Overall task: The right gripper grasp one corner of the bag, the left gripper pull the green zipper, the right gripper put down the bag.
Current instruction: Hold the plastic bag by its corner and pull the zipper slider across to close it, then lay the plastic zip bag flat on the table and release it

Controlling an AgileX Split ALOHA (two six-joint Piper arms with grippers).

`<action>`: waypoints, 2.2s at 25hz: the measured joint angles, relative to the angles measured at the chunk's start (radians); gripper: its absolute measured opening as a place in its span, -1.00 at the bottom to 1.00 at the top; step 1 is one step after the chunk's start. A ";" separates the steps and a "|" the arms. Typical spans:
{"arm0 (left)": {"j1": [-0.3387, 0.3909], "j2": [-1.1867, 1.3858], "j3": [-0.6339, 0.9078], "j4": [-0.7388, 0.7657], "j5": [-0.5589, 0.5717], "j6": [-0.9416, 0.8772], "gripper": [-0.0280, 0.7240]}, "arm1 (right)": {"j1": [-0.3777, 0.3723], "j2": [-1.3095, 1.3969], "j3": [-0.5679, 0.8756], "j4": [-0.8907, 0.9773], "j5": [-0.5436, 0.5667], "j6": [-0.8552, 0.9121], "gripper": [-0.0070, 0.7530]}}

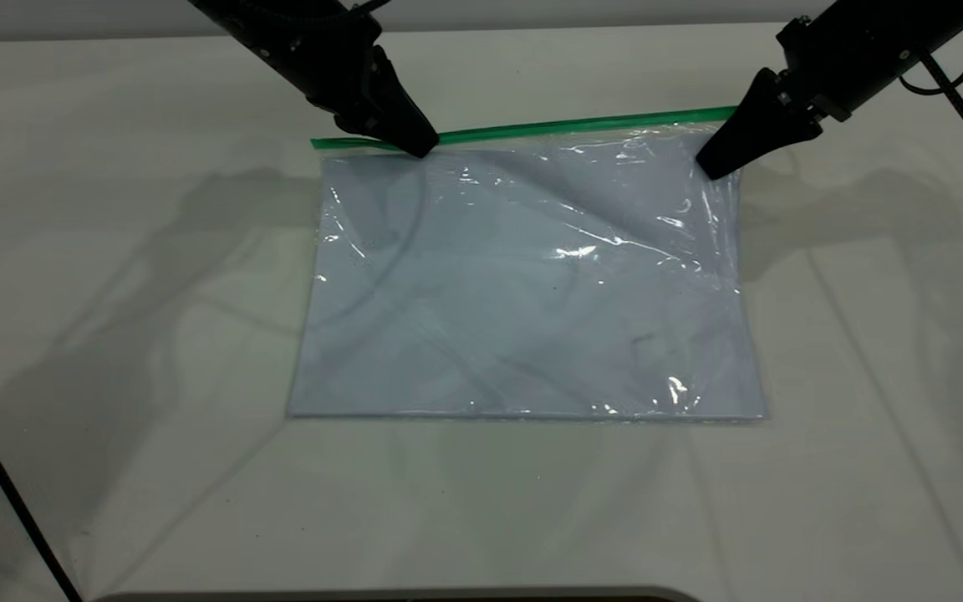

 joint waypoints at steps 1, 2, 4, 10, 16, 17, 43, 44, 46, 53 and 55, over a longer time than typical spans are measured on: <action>0.003 0.000 0.000 0.003 -0.001 -0.002 -0.73 | -0.003 0.000 0.000 -0.005 -0.005 0.000 -0.89; 0.007 0.000 0.000 0.003 -0.001 -0.004 -0.72 | -0.008 0.000 0.000 -0.006 -0.008 0.000 -0.89; 0.013 0.000 0.000 0.004 -0.001 -0.004 -0.72 | -0.013 0.000 0.000 -0.009 -0.011 -0.002 -0.89; 0.041 0.000 -0.001 0.011 -0.001 -0.008 -0.72 | -0.033 0.000 0.000 -0.024 -0.023 -0.002 -0.89; 0.068 0.000 -0.001 0.018 0.001 -0.025 -0.70 | -0.041 0.000 0.000 -0.035 -0.035 -0.001 -0.89; 0.069 0.000 -0.001 0.018 0.002 -0.025 -0.70 | -0.041 0.000 0.000 -0.035 -0.035 -0.001 -0.89; 0.052 -0.352 -0.001 0.023 0.131 -0.215 0.30 | -0.048 -0.290 0.002 -0.421 -0.175 0.397 0.66; 0.050 -0.388 -0.001 0.040 0.154 -0.249 0.30 | -0.048 -0.339 0.002 -0.465 -0.162 0.459 0.62; 0.046 -0.478 -0.001 0.077 0.195 -0.327 0.30 | -0.048 -0.437 0.003 -0.506 -0.110 0.551 0.52; 0.046 -0.794 -0.001 0.303 0.341 -0.690 0.30 | -0.036 -0.802 0.003 -0.510 0.203 0.788 0.31; 0.046 -0.874 -0.001 0.360 0.425 -0.783 0.30 | -0.034 -0.886 0.003 -0.510 0.246 0.845 0.31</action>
